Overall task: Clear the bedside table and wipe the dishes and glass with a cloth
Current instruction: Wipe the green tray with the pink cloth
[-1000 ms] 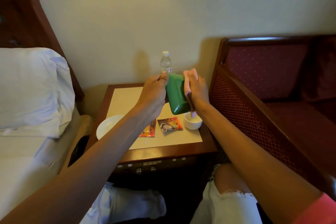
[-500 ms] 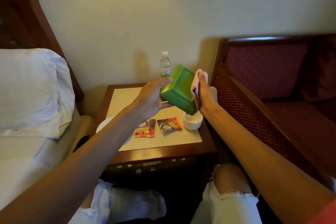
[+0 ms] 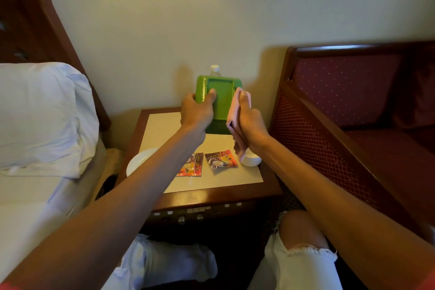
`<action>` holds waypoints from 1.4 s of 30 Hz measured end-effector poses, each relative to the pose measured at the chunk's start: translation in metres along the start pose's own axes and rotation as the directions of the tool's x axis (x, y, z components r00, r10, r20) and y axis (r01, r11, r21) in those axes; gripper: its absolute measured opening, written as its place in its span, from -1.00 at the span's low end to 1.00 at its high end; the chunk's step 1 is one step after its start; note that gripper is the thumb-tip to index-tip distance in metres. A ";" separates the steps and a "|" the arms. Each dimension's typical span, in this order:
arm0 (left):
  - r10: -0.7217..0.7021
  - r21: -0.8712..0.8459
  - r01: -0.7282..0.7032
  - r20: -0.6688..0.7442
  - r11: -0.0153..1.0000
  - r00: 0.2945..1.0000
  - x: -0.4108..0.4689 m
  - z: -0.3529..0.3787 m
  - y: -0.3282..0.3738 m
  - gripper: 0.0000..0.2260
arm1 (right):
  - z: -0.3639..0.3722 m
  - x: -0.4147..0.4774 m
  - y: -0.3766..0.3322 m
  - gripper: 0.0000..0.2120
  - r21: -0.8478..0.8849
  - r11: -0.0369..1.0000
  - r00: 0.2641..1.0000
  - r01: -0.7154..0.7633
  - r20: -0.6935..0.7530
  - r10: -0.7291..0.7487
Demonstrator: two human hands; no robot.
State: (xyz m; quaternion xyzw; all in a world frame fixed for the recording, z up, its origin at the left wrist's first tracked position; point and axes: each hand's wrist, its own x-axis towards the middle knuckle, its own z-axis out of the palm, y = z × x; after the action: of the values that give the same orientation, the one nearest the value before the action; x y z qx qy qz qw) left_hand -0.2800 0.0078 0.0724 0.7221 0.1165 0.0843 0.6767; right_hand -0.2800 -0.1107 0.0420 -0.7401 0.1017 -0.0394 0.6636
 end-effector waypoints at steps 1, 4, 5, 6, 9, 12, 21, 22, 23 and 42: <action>-0.011 -0.011 0.011 0.014 1.000 1.000 0.000 -0.001 0.000 -0.71 | 0.000 -0.001 -0.001 -0.46 0.004 1.000 1.000 -0.001 0.008 0.001; -0.082 0.034 0.078 0.122 0.996 0.989 -0.006 -0.007 -0.007 -0.70 | -0.007 0.007 -0.010 -0.52 0.050 0.998 0.999 -0.027 -0.020 0.028; -0.110 0.043 0.105 0.166 0.994 0.980 -0.009 -0.009 -0.011 -0.70 | -0.009 0.010 -0.013 -0.52 0.061 0.997 0.998 -0.040 -0.035 0.043; -0.131 0.048 0.124 0.200 0.991 0.971 -0.013 -0.012 -0.015 -0.69 | -0.011 0.012 -0.014 -0.51 0.076 0.996 0.997 -0.048 -0.055 0.052; -0.119 0.035 0.114 0.220 0.993 0.968 -0.014 -0.016 -0.012 -0.79 | -0.008 0.006 -0.014 -0.52 0.104 0.993 0.996 -0.051 -0.070 0.058; -0.109 -0.057 0.117 0.129 0.992 0.986 -0.004 -0.019 0.005 -0.77 | 0.005 -0.006 -0.009 -0.48 0.112 0.994 0.999 0.020 -0.028 -0.017; -0.048 -0.175 0.078 0.168 0.981 0.985 0.020 -0.040 0.007 -0.55 | -0.014 0.001 -0.032 -0.39 -0.037 0.989 0.964 0.145 0.230 -0.132; -0.024 -0.134 0.050 0.191 0.990 0.981 0.023 -0.047 0.006 -0.53 | -0.017 0.004 -0.034 -0.34 -0.095 0.983 0.950 0.155 0.288 -0.121; -0.020 -0.084 0.041 0.240 0.996 0.971 0.026 -0.054 0.006 -0.53 | -0.021 0.004 -0.037 -0.31 -0.164 0.972 0.937 0.169 0.331 -0.107; 0.127 -0.273 -0.104 0.068 0.956 0.990 0.023 -0.044 0.002 -0.88 | 0.008 0.007 -0.029 -0.47 0.132 0.988 0.974 0.084 -0.222 -0.054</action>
State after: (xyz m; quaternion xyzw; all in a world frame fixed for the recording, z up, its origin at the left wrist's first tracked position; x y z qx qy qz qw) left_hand -0.2700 0.0566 0.0768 0.6321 0.0329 0.1080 0.7666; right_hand -0.2688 -0.1012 0.0695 -0.6858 0.1448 -0.1502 0.6972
